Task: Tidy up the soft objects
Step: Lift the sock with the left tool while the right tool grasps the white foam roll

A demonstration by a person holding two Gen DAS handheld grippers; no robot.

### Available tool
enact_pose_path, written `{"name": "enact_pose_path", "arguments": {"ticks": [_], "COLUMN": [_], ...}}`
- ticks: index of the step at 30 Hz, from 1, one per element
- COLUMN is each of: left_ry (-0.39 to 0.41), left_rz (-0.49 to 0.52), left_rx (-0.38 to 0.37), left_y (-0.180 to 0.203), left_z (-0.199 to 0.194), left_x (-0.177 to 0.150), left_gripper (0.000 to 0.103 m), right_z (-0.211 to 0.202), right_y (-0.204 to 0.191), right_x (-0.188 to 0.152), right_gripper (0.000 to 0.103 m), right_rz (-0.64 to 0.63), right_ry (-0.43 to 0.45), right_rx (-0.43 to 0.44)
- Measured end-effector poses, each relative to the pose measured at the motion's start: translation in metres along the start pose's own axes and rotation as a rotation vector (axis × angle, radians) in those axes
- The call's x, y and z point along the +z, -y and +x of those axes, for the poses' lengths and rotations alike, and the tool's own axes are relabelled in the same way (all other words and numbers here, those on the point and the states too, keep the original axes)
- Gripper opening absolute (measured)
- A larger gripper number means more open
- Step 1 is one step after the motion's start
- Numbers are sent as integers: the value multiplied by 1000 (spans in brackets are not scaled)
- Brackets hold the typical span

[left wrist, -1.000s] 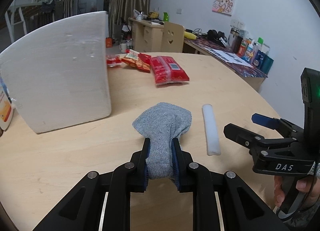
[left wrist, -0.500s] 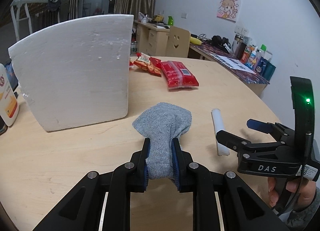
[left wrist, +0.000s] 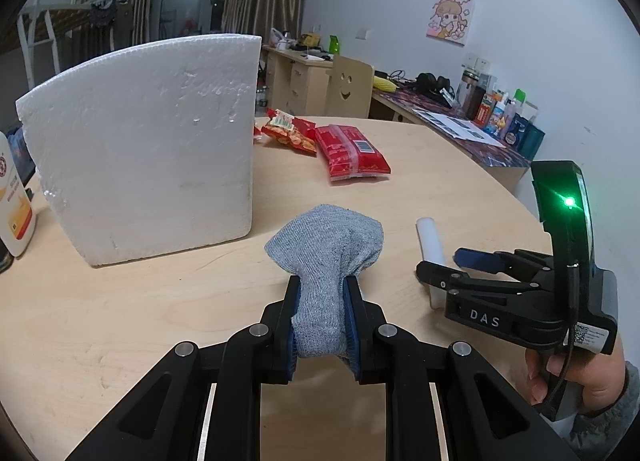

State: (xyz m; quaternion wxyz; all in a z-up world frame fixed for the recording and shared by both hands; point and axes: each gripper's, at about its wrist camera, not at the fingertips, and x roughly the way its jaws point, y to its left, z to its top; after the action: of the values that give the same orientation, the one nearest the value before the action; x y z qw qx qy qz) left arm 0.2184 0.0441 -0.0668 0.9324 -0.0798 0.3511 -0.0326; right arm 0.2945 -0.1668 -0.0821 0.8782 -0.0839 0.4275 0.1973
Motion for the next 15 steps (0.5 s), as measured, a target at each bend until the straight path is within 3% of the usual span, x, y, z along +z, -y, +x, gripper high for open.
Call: {"name": "enact_pose_path", "arguments": {"ticks": [4, 7, 15], "left_ry": [9, 12, 27], "left_rz": [-1, 0, 0], "left_rx": [-5, -10, -24], "left_y": [-2, -3, -6], "left_z": [-3, -5, -13], "left_x": [-1, -1, -3], "left_gripper": [21, 21, 21], "right_z": [0, -1, -1], "right_y": [-4, -9, -7], "right_x": [1, 1, 0], "right_gripper": [50, 36, 28], "right_rz": [-5, -14, 32], "right_ry": [-5, -9, 2], "right_rx": [-9, 2, 18]}}
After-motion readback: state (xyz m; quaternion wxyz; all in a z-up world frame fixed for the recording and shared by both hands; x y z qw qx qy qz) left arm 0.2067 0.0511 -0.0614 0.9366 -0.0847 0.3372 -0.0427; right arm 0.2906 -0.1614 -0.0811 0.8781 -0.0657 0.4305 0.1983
